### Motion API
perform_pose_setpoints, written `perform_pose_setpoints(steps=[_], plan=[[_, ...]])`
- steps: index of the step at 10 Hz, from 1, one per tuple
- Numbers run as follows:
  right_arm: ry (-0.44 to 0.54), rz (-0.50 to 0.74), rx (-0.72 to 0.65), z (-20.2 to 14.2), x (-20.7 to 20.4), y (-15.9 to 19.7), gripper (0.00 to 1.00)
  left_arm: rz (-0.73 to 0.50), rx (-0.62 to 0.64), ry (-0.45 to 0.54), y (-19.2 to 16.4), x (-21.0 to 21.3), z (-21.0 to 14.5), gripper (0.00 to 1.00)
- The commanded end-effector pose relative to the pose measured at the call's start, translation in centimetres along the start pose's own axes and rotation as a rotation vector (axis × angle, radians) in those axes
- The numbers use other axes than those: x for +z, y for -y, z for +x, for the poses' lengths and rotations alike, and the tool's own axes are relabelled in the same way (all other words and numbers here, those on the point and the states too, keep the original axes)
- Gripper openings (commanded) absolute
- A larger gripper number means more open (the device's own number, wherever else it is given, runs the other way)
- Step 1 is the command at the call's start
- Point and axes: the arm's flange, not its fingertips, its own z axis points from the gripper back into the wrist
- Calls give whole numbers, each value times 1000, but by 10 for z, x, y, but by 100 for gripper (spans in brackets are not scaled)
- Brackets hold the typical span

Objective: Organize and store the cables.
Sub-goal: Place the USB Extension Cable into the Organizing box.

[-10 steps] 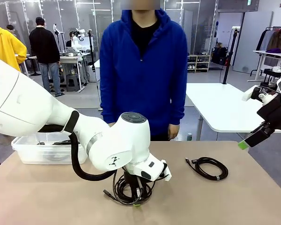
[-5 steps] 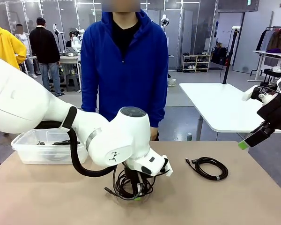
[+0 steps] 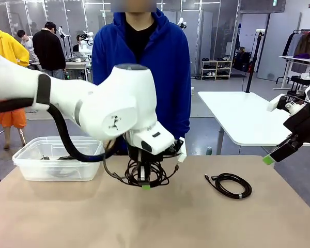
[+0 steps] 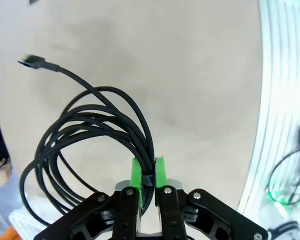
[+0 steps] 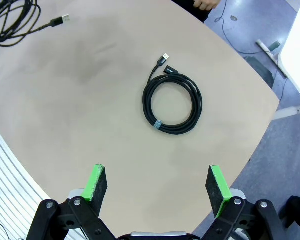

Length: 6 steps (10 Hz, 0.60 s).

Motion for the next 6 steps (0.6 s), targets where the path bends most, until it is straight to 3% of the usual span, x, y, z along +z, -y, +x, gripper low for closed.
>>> perform_pose_setpoints(steps=[1, 2, 6], plan=[[-4, -3, -5, 0, 1, 0, 100, -14, -79, -32, -2, 4, -3, 0], [-4, -3, -5, 0, 1, 0, 100, 0, 0, 0, 0, 0, 0, 0], [-4, -3, -5, 0, 1, 0, 100, 0, 0, 0, 0, 0, 0, 0]])
